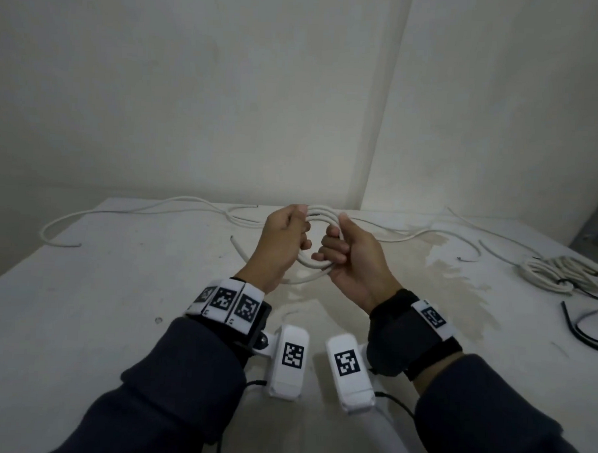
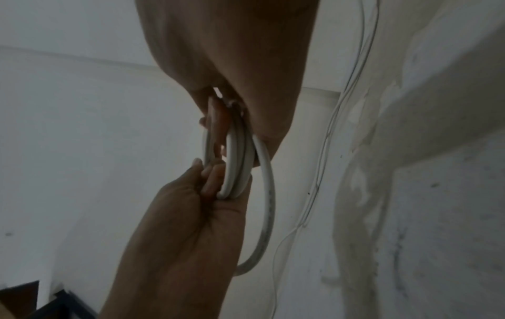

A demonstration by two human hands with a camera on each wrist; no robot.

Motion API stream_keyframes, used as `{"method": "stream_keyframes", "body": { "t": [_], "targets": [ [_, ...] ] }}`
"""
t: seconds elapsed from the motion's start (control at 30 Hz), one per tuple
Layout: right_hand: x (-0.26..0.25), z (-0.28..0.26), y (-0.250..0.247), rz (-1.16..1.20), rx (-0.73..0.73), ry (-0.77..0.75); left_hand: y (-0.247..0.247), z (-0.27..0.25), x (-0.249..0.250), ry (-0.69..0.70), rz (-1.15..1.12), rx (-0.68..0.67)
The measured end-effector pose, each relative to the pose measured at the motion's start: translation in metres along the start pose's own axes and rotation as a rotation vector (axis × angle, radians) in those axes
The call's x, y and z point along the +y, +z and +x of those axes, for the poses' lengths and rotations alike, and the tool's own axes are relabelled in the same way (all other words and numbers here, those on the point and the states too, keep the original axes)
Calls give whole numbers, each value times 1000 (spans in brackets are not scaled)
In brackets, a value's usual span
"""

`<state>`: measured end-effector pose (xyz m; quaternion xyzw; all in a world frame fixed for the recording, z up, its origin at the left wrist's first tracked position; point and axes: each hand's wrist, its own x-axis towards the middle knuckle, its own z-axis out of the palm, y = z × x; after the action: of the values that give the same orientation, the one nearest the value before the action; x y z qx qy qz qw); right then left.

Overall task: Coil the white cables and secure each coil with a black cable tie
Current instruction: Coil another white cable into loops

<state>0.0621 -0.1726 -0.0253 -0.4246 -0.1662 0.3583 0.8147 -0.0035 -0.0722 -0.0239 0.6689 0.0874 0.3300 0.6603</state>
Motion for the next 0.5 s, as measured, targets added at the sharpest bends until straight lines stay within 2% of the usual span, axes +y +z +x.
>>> {"method": "stream_keyframes", "body": {
  "t": [0.17,0.3,0.37,0.5],
  "targets": [
    [3,-2,-2,-108,65,-69,5,2,-8,-31,76,19],
    [0,-4,-1,-134,-28,-24,2,6,-4,-107,-86,155],
    [-4,-7,0,-146,-59,-12,2,6,-1,-129,-204,179],
    [-4,-11,10,-10,-48,-53,9,7,1,-146,-307,227]
  ]
}}
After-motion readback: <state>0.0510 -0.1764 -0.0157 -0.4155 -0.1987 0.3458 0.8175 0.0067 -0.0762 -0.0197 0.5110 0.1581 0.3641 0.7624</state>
